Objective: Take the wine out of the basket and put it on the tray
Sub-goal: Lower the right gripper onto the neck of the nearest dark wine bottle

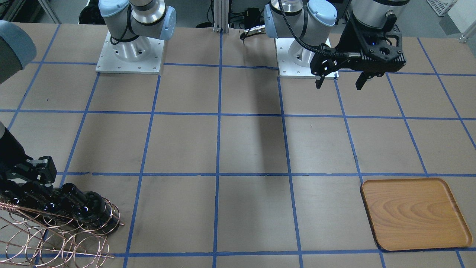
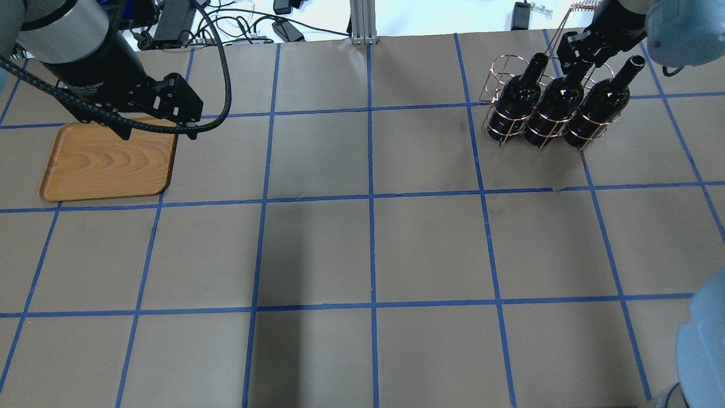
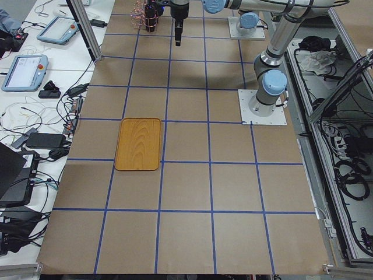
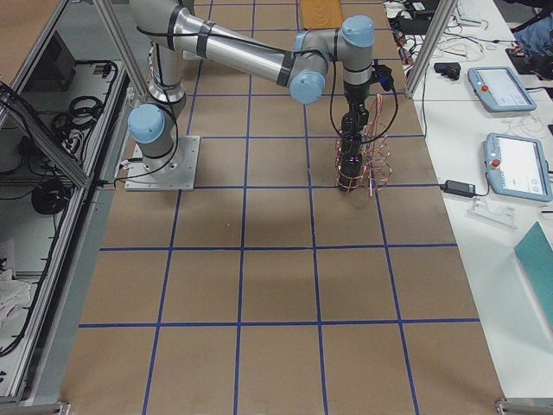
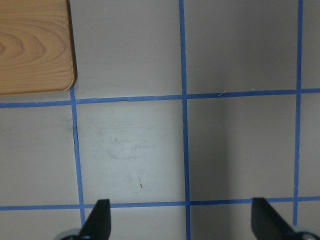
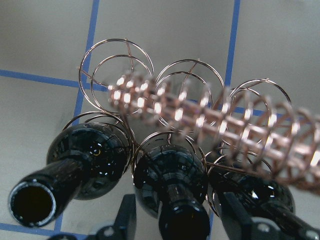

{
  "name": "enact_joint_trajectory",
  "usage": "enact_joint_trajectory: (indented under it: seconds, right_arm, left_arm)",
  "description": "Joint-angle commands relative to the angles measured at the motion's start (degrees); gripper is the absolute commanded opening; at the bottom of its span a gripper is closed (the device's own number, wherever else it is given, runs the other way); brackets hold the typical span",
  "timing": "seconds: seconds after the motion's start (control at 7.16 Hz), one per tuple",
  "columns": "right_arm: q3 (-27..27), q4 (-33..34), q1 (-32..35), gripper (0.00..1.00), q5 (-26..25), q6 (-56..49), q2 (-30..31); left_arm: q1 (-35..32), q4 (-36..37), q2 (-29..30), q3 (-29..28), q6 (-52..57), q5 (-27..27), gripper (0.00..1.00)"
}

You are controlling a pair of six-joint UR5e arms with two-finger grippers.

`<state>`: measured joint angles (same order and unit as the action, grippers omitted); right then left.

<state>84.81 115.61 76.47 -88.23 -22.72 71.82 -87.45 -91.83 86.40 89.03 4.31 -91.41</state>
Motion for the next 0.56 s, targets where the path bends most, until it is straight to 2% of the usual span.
enact_joint_trajectory:
  seconds: [0.0,0.14,0.42]
  right_arm:
    - [0.00,-0.03,0.00,0.17,-0.54,0.14,-0.02]
    - [-0.09,-0.12,0.00,0.01,-0.63,-0.13,-0.02]
    - [-0.26,-0.55,0.00,0.00,-0.80,-0.39,0.16]
  left_arm:
    - [0.00,-0.02,0.00,0.00,0.00,0.00,1.00]
    - [0.00,-0.02,0.00,0.00,0.00,0.00,1.00]
    - [0.00,-0.11,-0.09,0.00,0.00,0.00,1.00]
